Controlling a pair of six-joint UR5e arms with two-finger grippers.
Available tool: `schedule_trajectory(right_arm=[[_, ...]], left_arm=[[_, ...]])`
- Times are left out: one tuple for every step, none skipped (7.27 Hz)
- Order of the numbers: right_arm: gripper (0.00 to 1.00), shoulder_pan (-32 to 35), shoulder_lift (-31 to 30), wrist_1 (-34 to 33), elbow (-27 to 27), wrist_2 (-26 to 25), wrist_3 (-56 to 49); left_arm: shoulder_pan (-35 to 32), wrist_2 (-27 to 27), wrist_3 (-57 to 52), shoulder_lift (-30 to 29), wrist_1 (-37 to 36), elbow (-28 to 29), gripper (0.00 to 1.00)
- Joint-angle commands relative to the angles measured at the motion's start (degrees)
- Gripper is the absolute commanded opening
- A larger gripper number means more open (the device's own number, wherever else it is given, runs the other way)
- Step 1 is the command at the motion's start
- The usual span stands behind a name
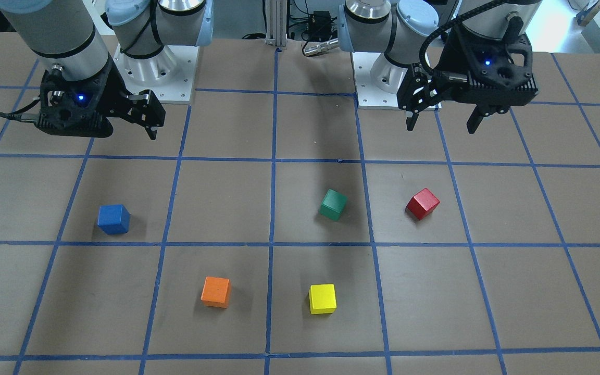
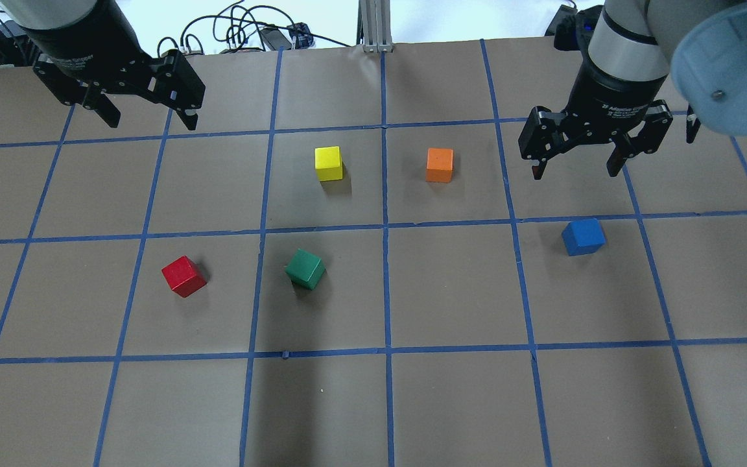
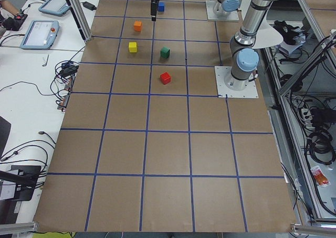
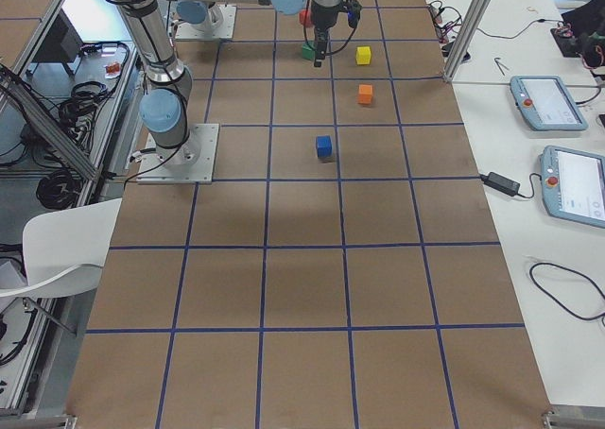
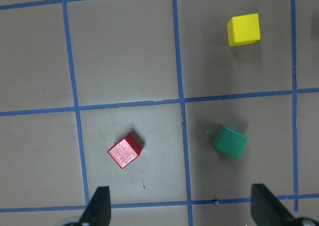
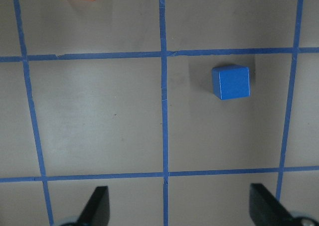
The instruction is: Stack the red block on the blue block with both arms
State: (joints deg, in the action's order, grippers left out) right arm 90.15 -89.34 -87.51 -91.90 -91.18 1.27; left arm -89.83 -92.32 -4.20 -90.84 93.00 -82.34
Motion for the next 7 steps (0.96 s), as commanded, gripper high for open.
schedule_trajectory(right_arm=[[1.00, 0.02, 0.05, -0.11, -0.12, -0.05, 0.05], [1.00, 0.11, 0.05, -0.03, -0.12, -0.14, 0.13], [1.00, 0.11, 0.05, -0.02, -0.12, -0.14, 0.48], [1.00, 0.11, 0.05, 0.15, -0.12, -0.14, 2.84], [1.00, 0.20, 0.05, 0.24, -0.20, -0.14, 4.86], [1.00, 0.20, -0.04, 0.24, -0.21, -0.14, 4.97], [1.00, 0.20, 0.05, 0.24, -0.21, -0.14, 4.88]], left_arm=[[0.00, -0.05, 0.67, -0.64, -0.02, -0.10, 1.00], [-0.09, 0.04, 0.68, -0.48, -0.02, -0.10, 1.00], [-0.09, -0.05, 0.68, -0.39, -0.02, -0.10, 1.00], [-0.09, -0.05, 0.16, -0.21, -0.02, -0.19, 1.00], [-0.09, -0.49, 0.76, -0.21, 0.07, -0.02, 1.00], [-0.17, -0.75, 0.68, -0.38, 1.03, -0.01, 1.00], [-0.17, -0.23, 0.94, -0.82, 1.04, 0.16, 1.00]])
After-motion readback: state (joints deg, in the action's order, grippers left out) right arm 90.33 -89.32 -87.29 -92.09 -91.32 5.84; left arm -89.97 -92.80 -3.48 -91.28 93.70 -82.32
